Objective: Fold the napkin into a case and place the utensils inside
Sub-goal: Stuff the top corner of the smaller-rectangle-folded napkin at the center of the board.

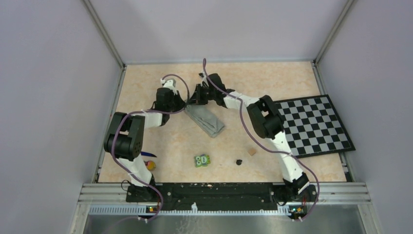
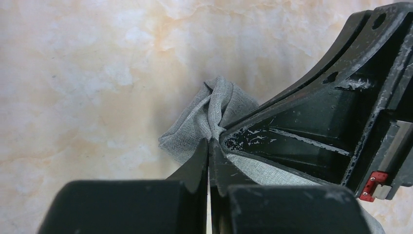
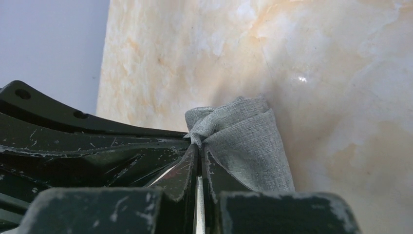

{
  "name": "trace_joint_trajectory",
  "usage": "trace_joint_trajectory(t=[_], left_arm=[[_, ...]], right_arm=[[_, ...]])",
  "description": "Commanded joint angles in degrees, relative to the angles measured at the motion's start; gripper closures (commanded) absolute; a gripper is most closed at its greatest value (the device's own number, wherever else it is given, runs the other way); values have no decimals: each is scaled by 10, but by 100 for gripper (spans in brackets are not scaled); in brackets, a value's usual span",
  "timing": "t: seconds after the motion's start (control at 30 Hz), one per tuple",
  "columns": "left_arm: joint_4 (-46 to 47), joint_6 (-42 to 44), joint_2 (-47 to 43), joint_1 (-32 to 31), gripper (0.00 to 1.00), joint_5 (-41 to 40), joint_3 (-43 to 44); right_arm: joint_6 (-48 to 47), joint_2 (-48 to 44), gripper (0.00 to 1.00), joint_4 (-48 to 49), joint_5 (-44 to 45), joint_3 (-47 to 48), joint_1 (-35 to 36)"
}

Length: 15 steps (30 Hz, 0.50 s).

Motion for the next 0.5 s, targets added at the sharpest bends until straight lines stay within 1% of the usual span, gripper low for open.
trace_joint_trajectory(t=[0.0, 0.07, 0.13, 0.2, 0.27, 0.3, 0.37, 0.47], left_arm=[[43, -16, -15, -4, 100, 40, -4], [41, -11, -12, -4, 100, 45, -4], [37, -11, -14, -3, 100, 38, -5], [41, -11, -17, -2, 100, 33, -7], [38, -16, -18, -1, 100, 28, -6], [39, -22, -20, -1, 100, 25, -8], [48, -34, -27, 0, 100, 25, -13], [58, -35, -28, 0, 100, 43, -9]], right_arm=[[104, 65, 100, 89, -19, 31, 22], [113, 76, 100, 83, -17, 47, 26], [98, 73, 100, 45, -12, 52, 26], [93, 56, 100, 41, -19, 30, 23], [80, 30, 96, 40, -20, 4, 18], [69, 20, 96, 32, -15, -4, 18], [51, 13, 100, 21, -13, -9, 16], [66, 17, 100, 37, -24, -20, 19]])
